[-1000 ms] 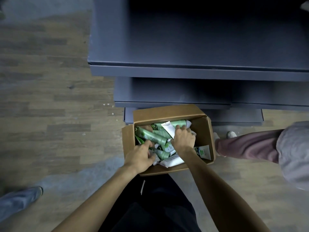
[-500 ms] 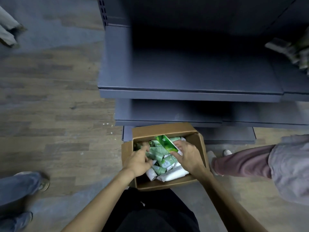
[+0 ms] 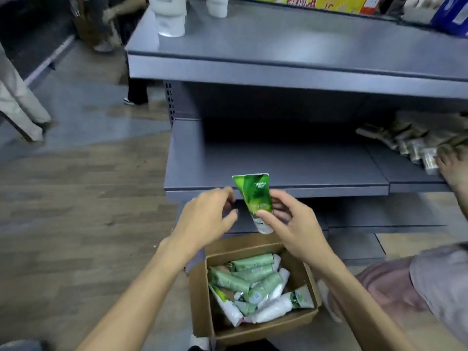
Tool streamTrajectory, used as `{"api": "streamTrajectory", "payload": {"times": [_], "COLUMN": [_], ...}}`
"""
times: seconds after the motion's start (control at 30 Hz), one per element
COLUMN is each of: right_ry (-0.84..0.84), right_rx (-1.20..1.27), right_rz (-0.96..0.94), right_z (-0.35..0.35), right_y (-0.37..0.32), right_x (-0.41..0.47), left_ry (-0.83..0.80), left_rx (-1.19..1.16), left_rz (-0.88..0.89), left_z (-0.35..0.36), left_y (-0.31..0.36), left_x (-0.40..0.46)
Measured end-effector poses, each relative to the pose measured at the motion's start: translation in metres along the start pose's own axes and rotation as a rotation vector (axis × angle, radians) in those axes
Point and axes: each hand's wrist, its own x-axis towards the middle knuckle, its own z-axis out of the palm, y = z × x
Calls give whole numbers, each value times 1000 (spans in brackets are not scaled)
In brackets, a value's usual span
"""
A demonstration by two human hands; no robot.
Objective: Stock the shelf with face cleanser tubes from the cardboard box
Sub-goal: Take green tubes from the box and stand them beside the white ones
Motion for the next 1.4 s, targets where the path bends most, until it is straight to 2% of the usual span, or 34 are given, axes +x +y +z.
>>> {"api": "streamTrajectory", "payload": {"times": [0.23, 0.37, 0.5, 0.63, 0.77, 0.93, 1.4], "right_ry": [116, 132, 154, 160, 162, 205, 243], "right_rx": [217, 249, 210, 150, 220, 222, 44], "right_rz": [-276, -359, -379, -334, -254, -261, -230], "right_z": [-42, -60, -65, -59, -46, -39, -31], "right_y": [-130, -186, -217, -217, -197, -181, -178], "right_x": [77, 112, 136, 165, 198, 236, 302], "left_ry": [382, 489, 537, 512, 529, 541, 554], "left_rx": [58, 121, 172, 212, 202, 171, 122], "left_rz": [211, 241, 242, 226, 157, 103, 145], "left_z": [-157, -210, -230, -230, -219, -213, -214], "left_y": [50, 67, 73, 69, 58, 48, 41], "left_x": [22, 33, 42, 52, 62, 75, 87]}}
